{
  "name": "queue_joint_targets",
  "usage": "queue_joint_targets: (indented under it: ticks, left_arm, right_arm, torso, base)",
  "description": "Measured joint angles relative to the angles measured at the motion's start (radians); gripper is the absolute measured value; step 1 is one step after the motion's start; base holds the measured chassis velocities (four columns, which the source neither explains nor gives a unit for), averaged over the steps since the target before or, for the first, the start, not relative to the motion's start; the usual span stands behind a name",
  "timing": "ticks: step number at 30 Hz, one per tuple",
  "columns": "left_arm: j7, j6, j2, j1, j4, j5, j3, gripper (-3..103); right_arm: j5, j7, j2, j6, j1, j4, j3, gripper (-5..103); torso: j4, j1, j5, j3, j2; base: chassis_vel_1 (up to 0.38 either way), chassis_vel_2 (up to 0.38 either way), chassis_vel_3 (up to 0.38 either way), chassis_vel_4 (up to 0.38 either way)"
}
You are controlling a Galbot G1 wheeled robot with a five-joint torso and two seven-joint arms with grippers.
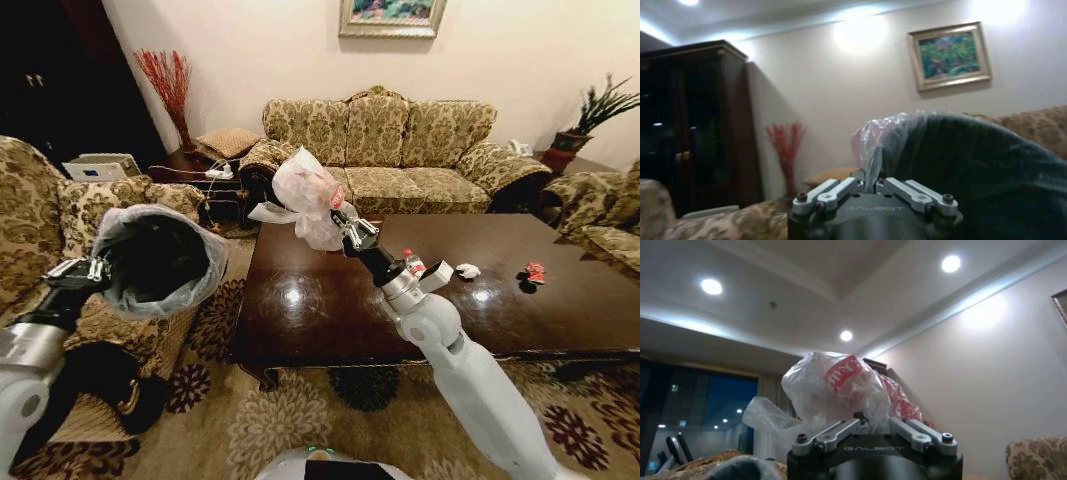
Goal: Move to the front of the table and place the trash on the table into the trash bin.
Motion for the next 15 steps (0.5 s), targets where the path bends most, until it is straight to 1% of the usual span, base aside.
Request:
queue_joint_targets:
  ticks: [2, 3, 4, 5, 6, 7, 8, 9, 10, 11, 12, 13, 15]
  left_arm:
    - [-0.034, 0.019, 0.067, -0.019, 0.0, -0.007, 0.047, 3]
    - [-0.068, 0.038, 0.131, -0.037, 0.001, -0.012, 0.089, 3]
    - [-0.068, 0.038, 0.131, -0.037, 0.001, -0.012, 0.089, 3]
    - [-0.081, 0.045, 0.155, -0.044, 0.002, -0.013, 0.106, 3]
    - [-0.102, 0.057, 0.194, -0.055, 0.002, -0.016, 0.132, 3]
    - [-0.131, 0.095, 0.244, -0.059, -0.006, -0.054, 0.152, 3]
    - [-0.133, 0.116, 0.277, -0.056, -0.013, -0.084, 0.156, 3]
    - [-0.133, 0.116, 0.277, -0.056, -0.013, -0.084, 0.156, 3]
    - [-0.137, 0.135, 0.319, -0.056, -0.018, -0.127, 0.169, 3]
    - [-0.14, 0.14, 0.336, -0.056, -0.019, -0.143, 0.176, 3]
    - [-0.14, 0.14, 0.336, -0.056, -0.019, -0.143, 0.176, 3]
    - [-0.143, 0.148, 0.371, -0.062, -0.017, -0.175, 0.194, 3]
    - [-0.143, 0.152, 0.399, -0.072, -0.008, -0.201, 0.21, 3]
  right_arm:
    - [0.0, 0.0, 0.0, 0.0, 0.0, 0.0, 0.0, 0]
    - [0.0, 0.0, 0.0, 0.0, 0.0, 0.0, 0.0, 0]
    - [0.0, 0.0, 0.0, 0.0, 0.0, 0.0, 0.0, 0]
    - [0.0, 0.0, 0.0, 0.0, 0.0, 0.0, 0.0, 0]
    - [0.0, 0.0, 0.0, 0.0, 0.0, 0.0, 0.0, 0]
    - [0.0, 0.0, 0.0, 0.0, 0.0, 0.0, 0.0, 0]
    - [0.0, 0.0, 0.0, 0.0, 0.0, 0.001, 0.0, 0]
    - [0.0, 0.0, 0.0, 0.0, 0.0, 0.001, 0.0, 0]
    - [0.0, 0.0, 0.0, 0.0, 0.0, 0.001, 0.0, 0]
    - [0.0, 0.0, 0.0, 0.0, 0.0, 0.001, 0.0, 0]
    - [0.0, 0.0, 0.0, 0.0, 0.0, 0.001, 0.0, 0]
    - [0.0, 0.0, 0.0, 0.0, 0.0, 0.001, 0.0, 0]
    - [0.0, 0.0, 0.0, 0.0, 0.0, 0.001, 0.0, 0]
  torso:
    - [-0.0005, 0.0, -0.0003, 0.0, 0.0]
    - [-0.0009, 0.0, -0.0002, 0.0, 0.0]
    - [-0.0009, 0.0, -0.0002, 0.0, 0.0]
    - [-0.0009, 0.0, -0.0001, 0.0, 0.0]
    - [-0.0014, 0.0, 0.0004, 0.0, 0.0]
    - [-0.0003, 0.0, -0.0009, 0.0, 0.0]
    - [-0.0005, 0.0, 0.0006, 0.0, 0.0]
    - [-0.0005, 0.0, 0.0006, 0.0, 0.0]
    - [0.0, 0.0, 0.0001, 0.0, 0.0]
    - [-0.0005, 0.0, 0.0001, 0.0, 0.0]
    - [-0.0005, 0.0, 0.0001, 0.0, 0.0]
    - [-0.0006, 0.0, -0.0003, 0.0, 0.0]
    - [-0.0006, 0.0, -0.0001, 0.0, 0.0]
  base:
    - [0.0, 0.0, 0.0, 0.0]
    - [0.0, 0.0, 0.0, 0.0]
    - [0.0, 0.0, 0.0, 0.0]
    - [0.0, 0.0, 0.0, 0.0]
    - [0.0, 0.0, 0.0, 0.0]
    - [0.0, 0.0, 0.0, 0.0]
    - [0.0, 0.0, 0.0, 0.0]
    - [0.0, 0.0, 0.0, 0.0]
    - [0.0, 0.0, 0.0, 0.0]
    - [0.0, 0.0, 0.0, 0.0]
    - [0.0, 0.0, 0.0, 0.0]
    - [0.0, 0.0, 0.0, 0.0]
    - [0.0, 0.0, 0.0, 0.0]
